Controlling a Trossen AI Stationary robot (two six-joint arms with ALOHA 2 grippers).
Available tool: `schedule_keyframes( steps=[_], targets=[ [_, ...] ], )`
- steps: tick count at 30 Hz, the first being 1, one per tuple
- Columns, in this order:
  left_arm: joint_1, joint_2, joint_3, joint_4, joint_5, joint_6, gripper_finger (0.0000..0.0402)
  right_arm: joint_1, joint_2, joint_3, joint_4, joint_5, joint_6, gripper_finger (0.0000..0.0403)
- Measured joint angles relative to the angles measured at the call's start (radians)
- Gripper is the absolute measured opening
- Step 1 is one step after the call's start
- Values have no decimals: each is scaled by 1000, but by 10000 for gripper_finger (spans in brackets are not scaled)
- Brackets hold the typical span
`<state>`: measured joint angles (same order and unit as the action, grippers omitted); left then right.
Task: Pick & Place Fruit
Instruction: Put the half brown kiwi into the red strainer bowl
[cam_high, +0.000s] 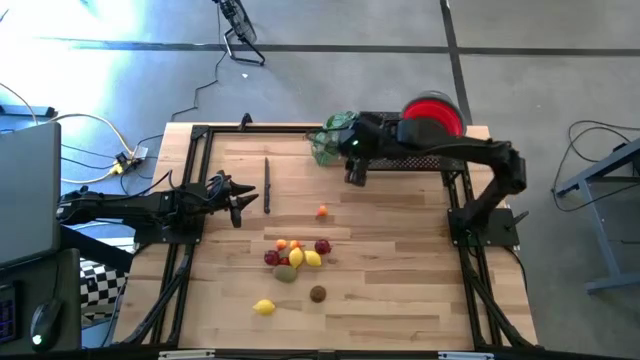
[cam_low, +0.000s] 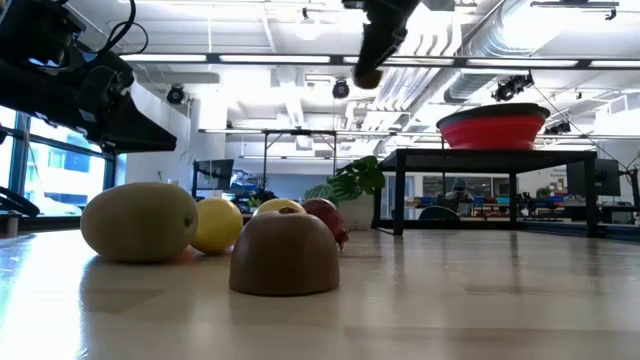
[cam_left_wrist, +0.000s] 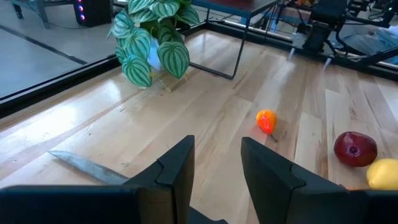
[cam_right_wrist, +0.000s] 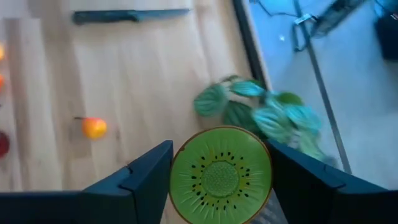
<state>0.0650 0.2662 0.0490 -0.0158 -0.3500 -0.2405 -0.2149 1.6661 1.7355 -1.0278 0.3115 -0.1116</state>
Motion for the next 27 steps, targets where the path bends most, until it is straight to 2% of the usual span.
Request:
schedule_keyframes(
  steps=[3, 8, 13, 17, 22, 27],
  targets=[
    [0, 0, 0, -1, 0, 0, 127, -29, -40, 0, -19, 84, 20, 224],
    [0, 0, 0, -1, 0, 0, 127, -104, -100, 0, -53, 181, 67, 226],
    [0, 0, 0, -2, -1, 0, 127, -201, -128, 0, -91, 185, 124, 244],
    [0, 0, 0, -2, -1, 0, 127, -294, -129, 0, -119, 188, 167, 223],
    [0, 0, 0, -2, -1, 0, 127, -386, -124, 0, -137, 188, 230, 223],
    [0, 0, 0, -2, -1, 0, 127, -452, -124, 0, -172, 184, 319, 251]
  ],
)
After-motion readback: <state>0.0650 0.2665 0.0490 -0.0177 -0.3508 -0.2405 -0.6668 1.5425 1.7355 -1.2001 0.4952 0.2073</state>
